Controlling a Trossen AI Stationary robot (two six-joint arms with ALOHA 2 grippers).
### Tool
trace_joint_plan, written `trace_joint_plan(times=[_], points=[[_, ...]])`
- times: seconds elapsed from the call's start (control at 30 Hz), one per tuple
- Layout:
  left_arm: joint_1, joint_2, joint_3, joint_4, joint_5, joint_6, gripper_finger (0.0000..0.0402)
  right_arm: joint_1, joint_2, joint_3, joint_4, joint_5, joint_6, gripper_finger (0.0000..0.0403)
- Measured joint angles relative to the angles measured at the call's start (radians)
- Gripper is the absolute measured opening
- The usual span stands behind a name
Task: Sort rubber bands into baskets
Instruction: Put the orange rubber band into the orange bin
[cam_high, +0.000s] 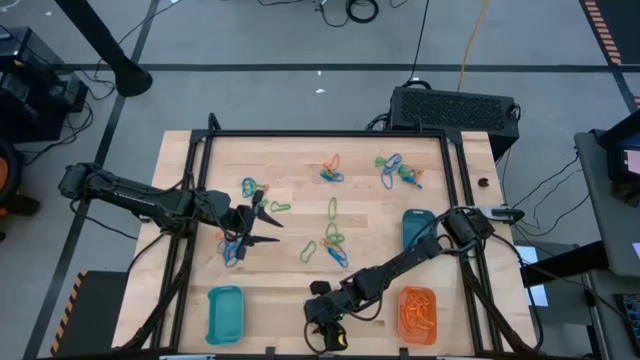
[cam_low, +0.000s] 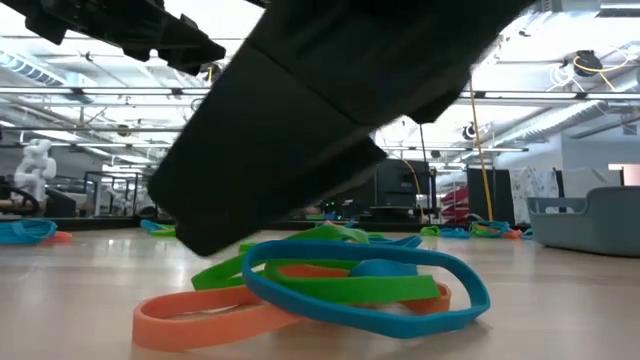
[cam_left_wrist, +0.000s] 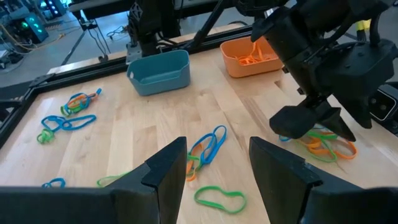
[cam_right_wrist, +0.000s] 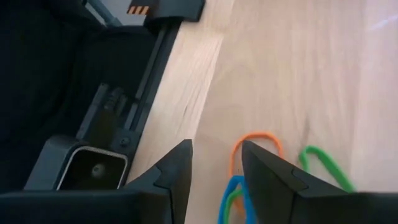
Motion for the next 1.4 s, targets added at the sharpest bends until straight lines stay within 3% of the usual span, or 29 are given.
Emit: trace_joint_plan(times=[0.47,0.8,1.03,1.2,1.4], points=[[0.001,0.0,0.0,0.085,-0.005,0.005,0.0183,-0.003,0.0,0.0,0.007,-0.005,-0.074,0.0132],[0.001,0.0,0.0,0.075,-0.006,0.006,0.0183,0.008,0.0,0.0,0.02,0.121,0.032,0.0132],[0.001,0.0,0.0,-0.027,-0.006,-0.014,0.0183,0.05,0.0,0.0,0.033,0.182,0.127,0.0132],[0.001,0.0,0.0,-0.051,-0.007,-0.021,0.0183,0.076,0.013,0.0,0.036,0.297,0.123,0.0132],[0.001,0.0,0.0,-0.051,0.012,-0.035,0.0183,0.073,0.03,-0.001,0.072,0.308,0.135,0.0132]])
